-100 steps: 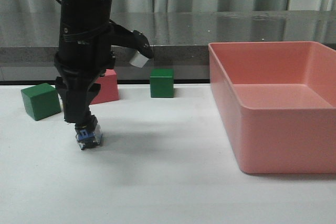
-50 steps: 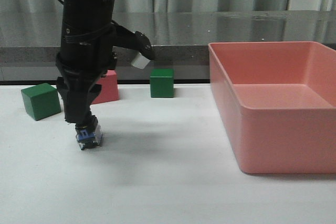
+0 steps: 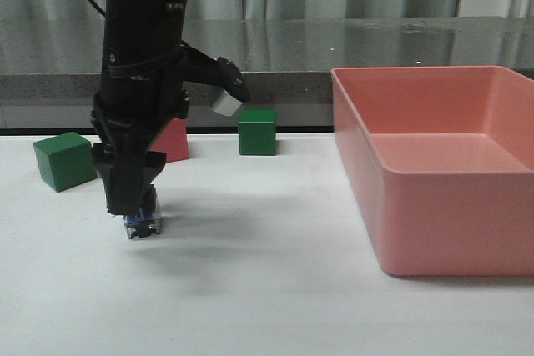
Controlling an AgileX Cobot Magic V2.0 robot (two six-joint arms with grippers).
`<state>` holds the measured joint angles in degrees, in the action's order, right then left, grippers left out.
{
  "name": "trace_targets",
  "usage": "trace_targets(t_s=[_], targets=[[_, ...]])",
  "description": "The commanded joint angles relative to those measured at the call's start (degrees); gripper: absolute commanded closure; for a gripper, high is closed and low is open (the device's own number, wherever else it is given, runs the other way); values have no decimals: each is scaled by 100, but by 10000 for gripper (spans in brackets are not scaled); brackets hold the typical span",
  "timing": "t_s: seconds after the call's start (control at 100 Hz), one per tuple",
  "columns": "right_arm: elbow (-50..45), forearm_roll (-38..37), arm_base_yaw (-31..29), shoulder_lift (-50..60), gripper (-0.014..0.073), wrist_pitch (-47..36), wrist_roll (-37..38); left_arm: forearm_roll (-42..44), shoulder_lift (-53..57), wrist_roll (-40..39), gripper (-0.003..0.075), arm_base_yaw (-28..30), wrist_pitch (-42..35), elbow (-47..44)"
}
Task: Place and stand button with both arms
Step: 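Lower the button upright onto the table with the left gripper, then open the left gripper and raise it away from the button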
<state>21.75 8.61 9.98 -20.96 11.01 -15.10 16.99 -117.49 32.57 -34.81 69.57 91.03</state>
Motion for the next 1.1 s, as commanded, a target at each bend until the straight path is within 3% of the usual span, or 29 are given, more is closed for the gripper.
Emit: trace_targets(t_s=[0.0, 0.81, 0.88, 0.95, 1.09], targets=[[153, 8, -40, -22, 652, -467, 15, 51, 301, -71, 170, -44, 290, 108], [153, 8, -40, -22, 652, -467, 15, -499, 1887, -346, 181, -44, 290, 108], [153, 8, -40, -22, 652, -467, 15, -499, 2087, -391, 230, -44, 290, 108], [153, 8, -40, -22, 652, -467, 15, -488, 2277, -391, 326, -33, 290, 108], [153, 8, -40, -22, 652, -467, 15, -502, 2678, -391, 612, -33, 269, 108]])
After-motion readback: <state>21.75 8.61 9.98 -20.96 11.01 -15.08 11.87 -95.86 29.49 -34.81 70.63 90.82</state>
